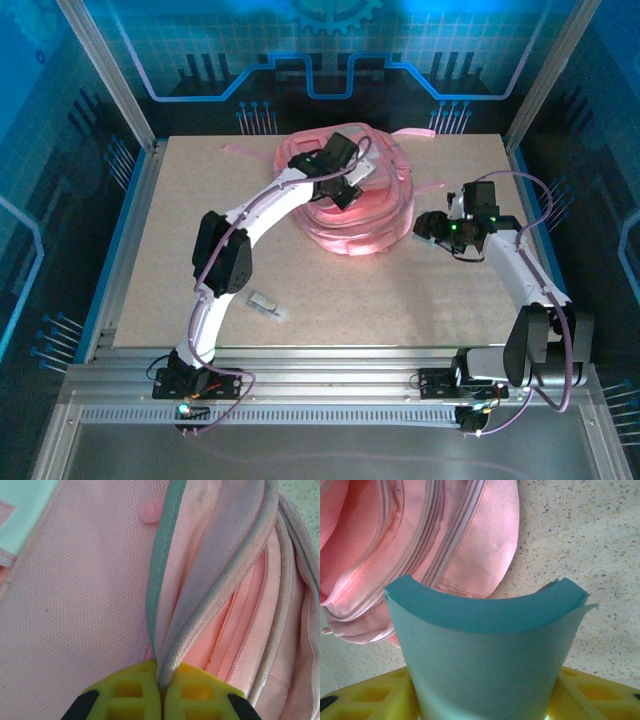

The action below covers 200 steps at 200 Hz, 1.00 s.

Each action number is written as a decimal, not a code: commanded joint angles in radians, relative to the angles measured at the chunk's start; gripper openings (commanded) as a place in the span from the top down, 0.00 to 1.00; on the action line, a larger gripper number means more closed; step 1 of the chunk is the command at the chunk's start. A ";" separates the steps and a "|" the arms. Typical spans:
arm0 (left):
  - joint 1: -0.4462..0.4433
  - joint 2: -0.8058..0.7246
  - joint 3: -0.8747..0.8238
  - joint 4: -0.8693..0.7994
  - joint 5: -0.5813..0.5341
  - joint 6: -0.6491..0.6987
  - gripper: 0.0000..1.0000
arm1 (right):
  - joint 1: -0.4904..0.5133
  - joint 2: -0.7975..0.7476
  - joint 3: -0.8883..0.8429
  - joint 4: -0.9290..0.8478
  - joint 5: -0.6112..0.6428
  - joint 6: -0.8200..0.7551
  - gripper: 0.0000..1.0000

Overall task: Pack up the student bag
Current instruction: Open the student bag at the top-center of the table, then place the loose stationery in the student bag.

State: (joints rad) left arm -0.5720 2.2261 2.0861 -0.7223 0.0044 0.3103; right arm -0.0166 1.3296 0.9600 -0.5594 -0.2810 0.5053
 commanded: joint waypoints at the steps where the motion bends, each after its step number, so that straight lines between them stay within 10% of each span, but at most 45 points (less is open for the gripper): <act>1: 0.027 0.018 0.067 -0.066 0.086 -0.077 1.00 | -0.010 0.006 0.003 0.028 -0.035 0.024 0.41; 62: 0.117 0.067 0.347 -0.176 0.455 -0.492 1.00 | 0.154 0.150 0.127 0.153 -0.035 0.185 0.40; 134: 0.119 0.025 0.209 0.001 0.451 -0.614 1.00 | 0.258 0.371 0.424 0.108 0.032 0.241 0.40; 200: 0.127 0.004 0.179 0.063 0.447 -0.662 1.00 | 0.271 0.442 0.506 0.034 0.066 0.232 0.06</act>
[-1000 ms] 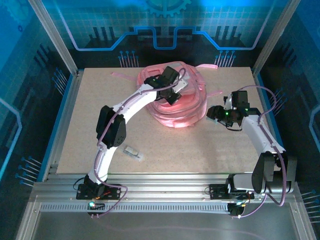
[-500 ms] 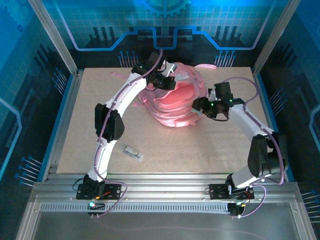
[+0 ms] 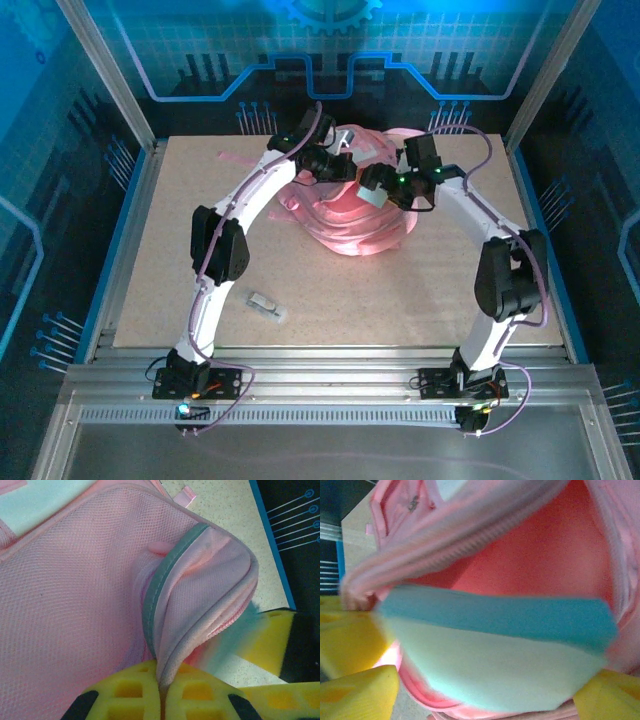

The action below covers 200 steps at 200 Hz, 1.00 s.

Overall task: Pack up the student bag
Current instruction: Place the loose stationery in the student bag.

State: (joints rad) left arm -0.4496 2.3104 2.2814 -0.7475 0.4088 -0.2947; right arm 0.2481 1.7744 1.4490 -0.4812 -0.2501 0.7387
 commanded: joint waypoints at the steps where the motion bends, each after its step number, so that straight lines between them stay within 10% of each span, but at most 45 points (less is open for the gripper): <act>1: 0.005 -0.081 -0.017 0.090 0.042 -0.058 1.00 | 0.007 -0.004 0.017 -0.044 0.036 -0.001 0.05; 44: 0.009 -0.093 -0.023 0.107 0.041 -0.072 1.00 | -0.013 -0.044 -0.088 0.062 0.050 0.014 0.18; 113: 0.010 -0.098 -0.042 0.126 0.052 -0.093 1.00 | 0.054 0.014 -0.047 0.210 -0.050 0.018 0.88; 166: 0.010 -0.111 -0.078 0.140 0.043 -0.099 1.00 | 0.070 0.095 0.058 0.130 -0.041 0.014 0.74; 200: 0.011 -0.111 -0.090 0.156 0.038 -0.102 1.00 | 0.034 -0.003 0.004 0.039 0.031 -0.046 0.49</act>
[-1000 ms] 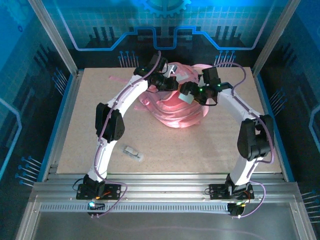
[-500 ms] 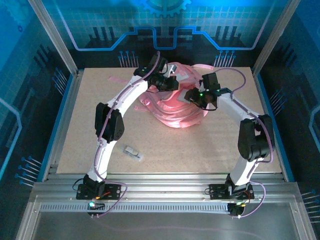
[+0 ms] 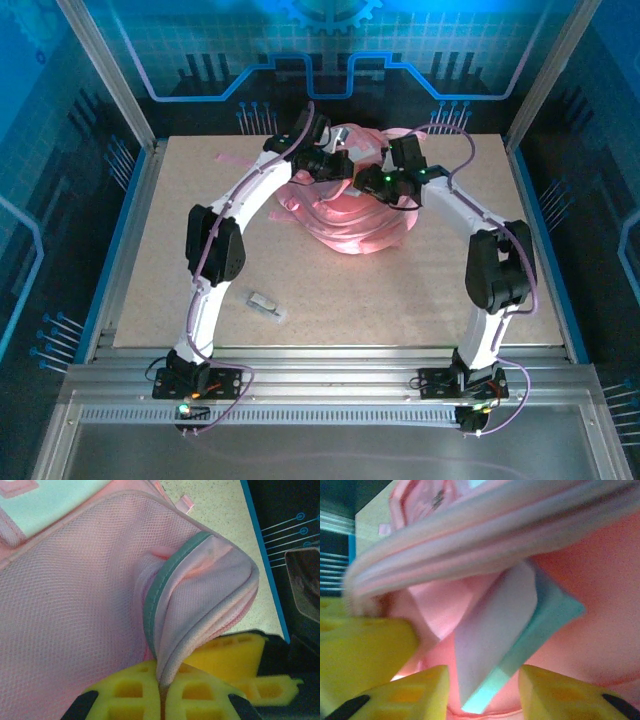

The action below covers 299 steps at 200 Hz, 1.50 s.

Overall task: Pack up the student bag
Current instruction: Place the loose stationery in the student bag, then close the student bag at the top-center of the table.

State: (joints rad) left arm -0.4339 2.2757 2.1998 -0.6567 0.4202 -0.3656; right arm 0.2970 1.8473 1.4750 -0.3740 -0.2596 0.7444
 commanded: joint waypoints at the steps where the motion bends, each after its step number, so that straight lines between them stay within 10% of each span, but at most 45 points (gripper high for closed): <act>1: -0.005 -0.076 -0.009 0.066 0.027 -0.032 1.00 | -0.015 -0.079 -0.025 -0.072 0.046 -0.055 0.49; 91: -0.020 -0.098 -0.030 0.093 0.055 -0.049 1.00 | -0.003 -0.024 -0.085 0.101 0.041 -0.007 0.80; 147: -0.024 -0.097 -0.029 0.094 0.063 -0.064 1.00 | 0.031 0.117 0.013 0.237 -0.071 0.016 0.82; 200: -0.005 -0.097 -0.066 0.120 0.027 -0.079 1.00 | 0.033 -0.125 -0.165 0.133 -0.055 -0.106 0.71; 279: 0.108 -0.316 -0.396 0.261 0.055 -0.128 0.03 | 0.313 -0.388 -0.374 -0.015 0.000 -0.404 0.19; 299: 0.153 -0.447 -0.565 0.314 0.025 -0.128 0.01 | 0.434 -0.335 -0.354 -0.027 0.061 -0.459 0.13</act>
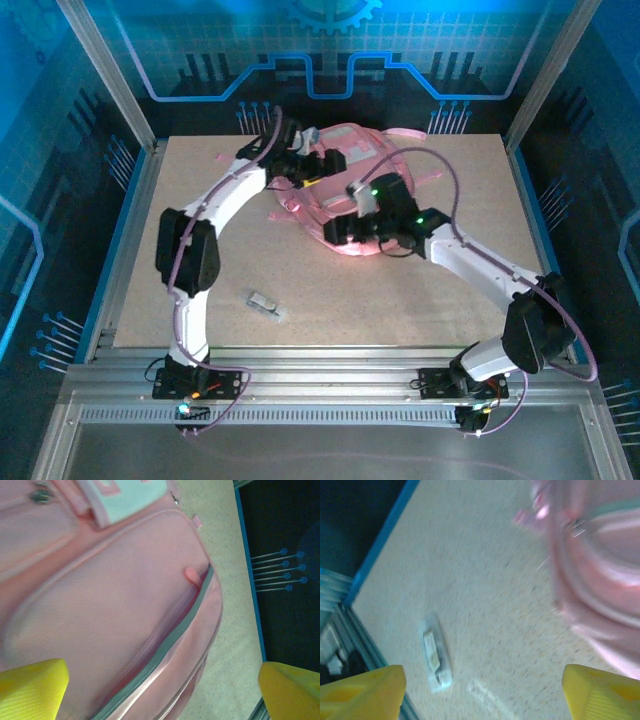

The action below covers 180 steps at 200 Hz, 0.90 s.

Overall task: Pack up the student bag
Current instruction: Close the student bag at the top-center of the table, then pick up the loose stationery from the bottom-center of the table.

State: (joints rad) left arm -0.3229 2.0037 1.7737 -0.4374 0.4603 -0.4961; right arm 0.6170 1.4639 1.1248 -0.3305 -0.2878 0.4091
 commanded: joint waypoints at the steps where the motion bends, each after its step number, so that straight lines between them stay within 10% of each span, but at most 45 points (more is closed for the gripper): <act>1: 0.044 -0.182 -0.149 0.098 -0.016 0.002 0.01 | 0.119 0.053 -0.001 -0.072 0.093 -0.126 0.13; 108: 0.437 -0.587 -0.737 0.299 -0.062 -0.176 0.01 | 0.524 0.610 0.463 -0.181 0.387 -0.318 0.06; 180: 0.473 -0.566 -0.761 0.347 -0.041 -0.208 0.01 | 0.574 0.795 0.606 -0.251 0.507 -0.344 0.14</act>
State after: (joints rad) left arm 0.1440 1.4464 1.0248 -0.1280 0.3912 -0.6830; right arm 1.1748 2.2246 1.6844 -0.5289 0.1581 0.0925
